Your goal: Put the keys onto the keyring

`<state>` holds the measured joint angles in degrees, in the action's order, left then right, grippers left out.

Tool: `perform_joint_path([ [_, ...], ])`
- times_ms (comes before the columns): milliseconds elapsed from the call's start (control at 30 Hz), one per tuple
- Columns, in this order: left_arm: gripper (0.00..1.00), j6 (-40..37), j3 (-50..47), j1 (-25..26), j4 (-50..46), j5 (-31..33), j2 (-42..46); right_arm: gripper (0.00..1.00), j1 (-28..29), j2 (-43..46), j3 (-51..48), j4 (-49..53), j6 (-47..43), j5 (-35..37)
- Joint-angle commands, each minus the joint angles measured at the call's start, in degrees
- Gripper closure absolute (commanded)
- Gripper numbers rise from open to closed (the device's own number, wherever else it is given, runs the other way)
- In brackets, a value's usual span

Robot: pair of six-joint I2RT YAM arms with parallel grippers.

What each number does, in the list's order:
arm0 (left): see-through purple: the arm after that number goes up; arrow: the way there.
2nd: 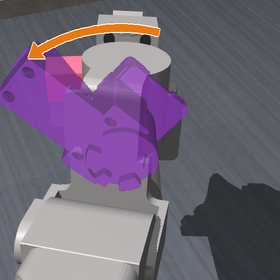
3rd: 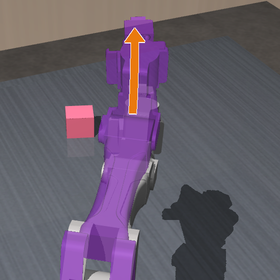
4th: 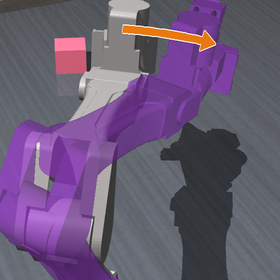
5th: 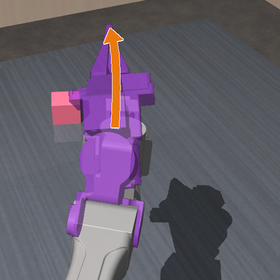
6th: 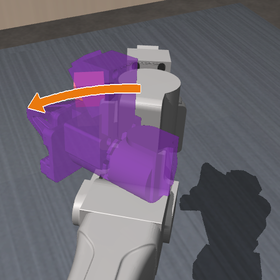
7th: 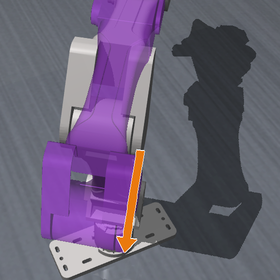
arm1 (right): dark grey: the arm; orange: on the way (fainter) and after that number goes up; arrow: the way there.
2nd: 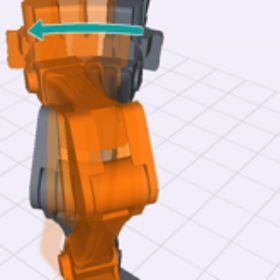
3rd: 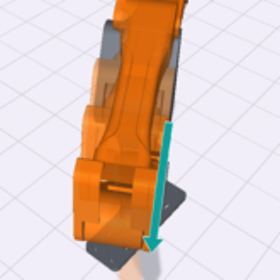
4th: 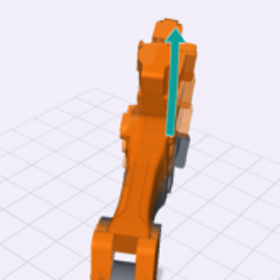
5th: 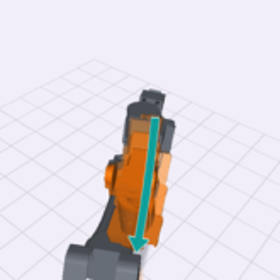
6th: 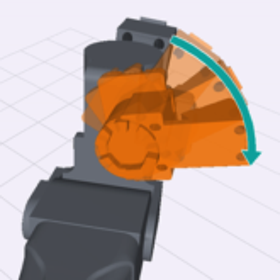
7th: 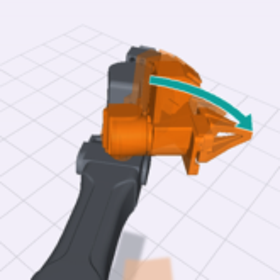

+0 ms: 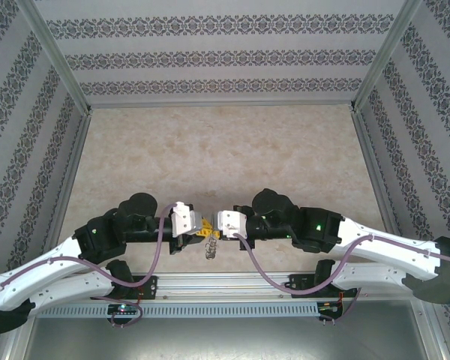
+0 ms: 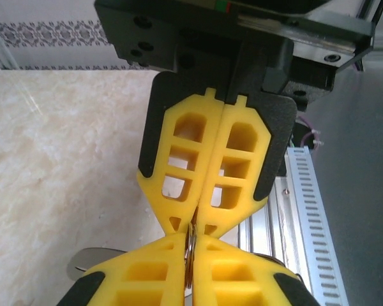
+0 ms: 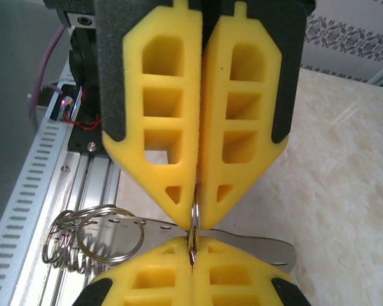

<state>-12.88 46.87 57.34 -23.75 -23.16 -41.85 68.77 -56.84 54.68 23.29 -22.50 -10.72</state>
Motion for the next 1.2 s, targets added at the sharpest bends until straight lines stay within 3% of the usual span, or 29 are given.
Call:
perform_joint_path([
  [0,0.93,-1.77,1.73,0.66,-4.73,1.96,-0.52,1.0,0.08,0.47,2.47,0.79,-1.71,0.07],
  [67,1.0,-1.97,1.36,0.67,-4.18,1.71,-0.52,1.0,0.13,0.6,2.54,0.79,-1.76,-0.43],
  [267,1.0,-0.75,-1.65,0.71,3.78,-0.59,2.24,1.0,0.12,1.55,1.26,-0.19,-0.88,-0.18],
  [433,1.0,3.96,-8.11,0.67,21.86,-5.35,6.92,0.82,0.13,3.05,-0.53,-2.62,0.17,-0.56],
  [800,1.0,11.37,-15.89,0.67,42.7,-8.65,4.16,0.86,0.09,4.37,-1.57,-4.93,0.35,-2.44],
  [1033,1.0,12.68,-16.82,0.67,43.61,-8.95,5.3,1.0,0.11,5.54,-1.94,-3.56,-0.16,0.88],
  [1167,1.0,9.82,-12.28,0.67,28.4,-6.63,5.94,1.0,-0.01,5.29,-0.64,-0.66,-0.78,3.24],
])
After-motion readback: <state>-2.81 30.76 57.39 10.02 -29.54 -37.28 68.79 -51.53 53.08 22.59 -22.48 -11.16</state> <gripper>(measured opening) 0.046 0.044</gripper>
